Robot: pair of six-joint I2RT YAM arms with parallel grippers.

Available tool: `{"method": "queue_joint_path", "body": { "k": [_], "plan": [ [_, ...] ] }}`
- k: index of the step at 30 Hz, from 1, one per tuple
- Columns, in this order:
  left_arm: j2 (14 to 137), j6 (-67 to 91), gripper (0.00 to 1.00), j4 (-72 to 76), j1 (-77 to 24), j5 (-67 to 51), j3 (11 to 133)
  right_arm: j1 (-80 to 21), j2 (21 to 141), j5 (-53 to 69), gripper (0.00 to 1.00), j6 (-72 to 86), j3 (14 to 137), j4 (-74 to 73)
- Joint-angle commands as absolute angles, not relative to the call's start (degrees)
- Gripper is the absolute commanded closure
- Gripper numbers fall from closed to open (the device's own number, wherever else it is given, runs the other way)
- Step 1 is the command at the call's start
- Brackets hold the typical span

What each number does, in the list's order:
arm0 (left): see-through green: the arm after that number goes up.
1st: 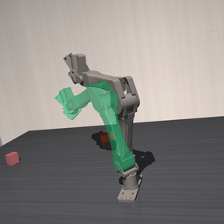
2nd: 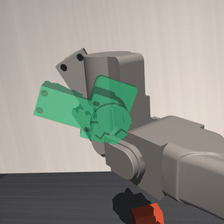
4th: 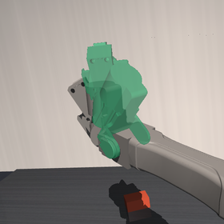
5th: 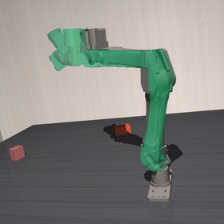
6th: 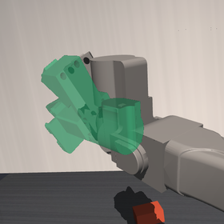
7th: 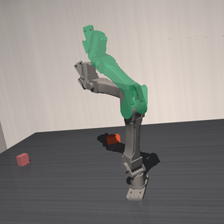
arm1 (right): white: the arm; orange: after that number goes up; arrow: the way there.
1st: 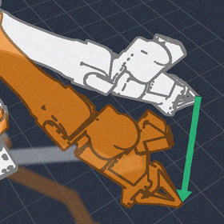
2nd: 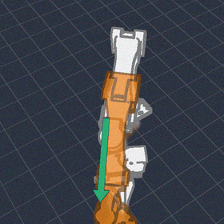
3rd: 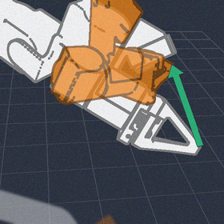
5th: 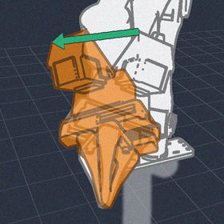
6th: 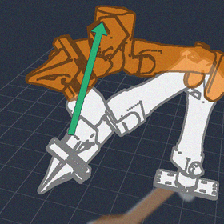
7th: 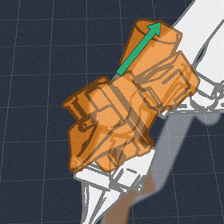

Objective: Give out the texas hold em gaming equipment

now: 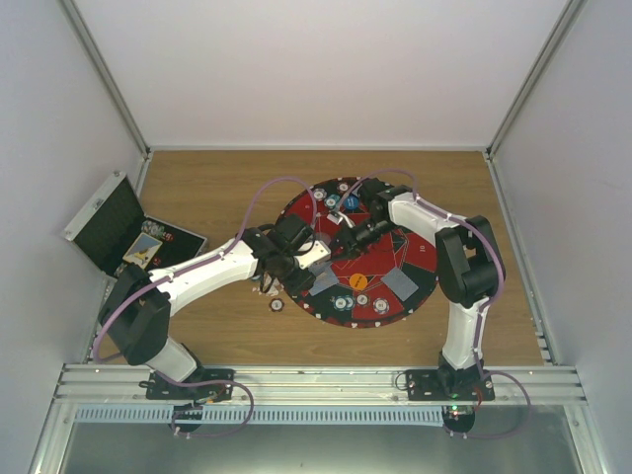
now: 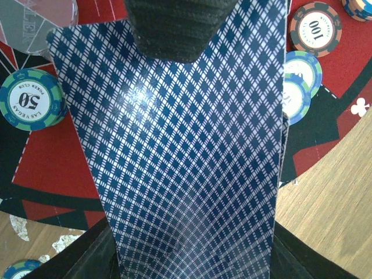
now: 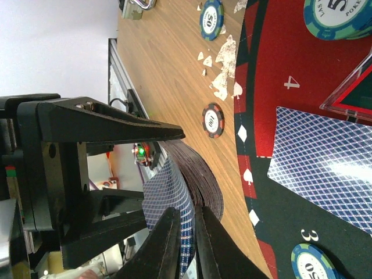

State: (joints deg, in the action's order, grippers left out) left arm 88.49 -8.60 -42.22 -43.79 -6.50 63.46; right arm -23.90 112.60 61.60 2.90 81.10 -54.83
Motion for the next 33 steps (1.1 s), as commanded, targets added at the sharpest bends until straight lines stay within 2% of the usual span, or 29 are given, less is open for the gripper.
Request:
{"method": "queue_joint_path", "body": {
  "k": [1, 5, 14, 20, 26, 33],
  "plan": [
    [88.4, -9.0, 0.47, -40.2, -44.2, -6.5, 64.5, -24.3, 113.2, 63.1, 0.92, 2.4, 81.8, -54.6],
    [88.4, -9.0, 0.47, -40.2, -44.2, -6.3, 64.6, -24.3, 111.6, 60.9, 0.99, 5.1, 81.0, -52.7],
    [88.2, -9.0, 0.47, -40.0, -44.2, -6.1, 64.6, -18.0, 102.1, 56.5, 0.99, 15.1, 70.9, -43.9],
    [88.1, -9.1, 0.47, -40.1, -44.2, -6.3, 64.5, -7.4, 89.9, 52.3, 0.99, 23.2, 58.8, -37.3],
    [87.7, -8.8, 0.47, -40.4, -44.2, -6.6, 64.4, 2.0, 75.2, 42.3, 1.00, 34.7, 45.7, -30.0],
    [86.9, -8.7, 0.47, -41.1, -44.2, -6.8, 64.3, 4.3, 62.9, 31.8, 0.99, 51.2, 35.8, -22.2]
  ]
}}
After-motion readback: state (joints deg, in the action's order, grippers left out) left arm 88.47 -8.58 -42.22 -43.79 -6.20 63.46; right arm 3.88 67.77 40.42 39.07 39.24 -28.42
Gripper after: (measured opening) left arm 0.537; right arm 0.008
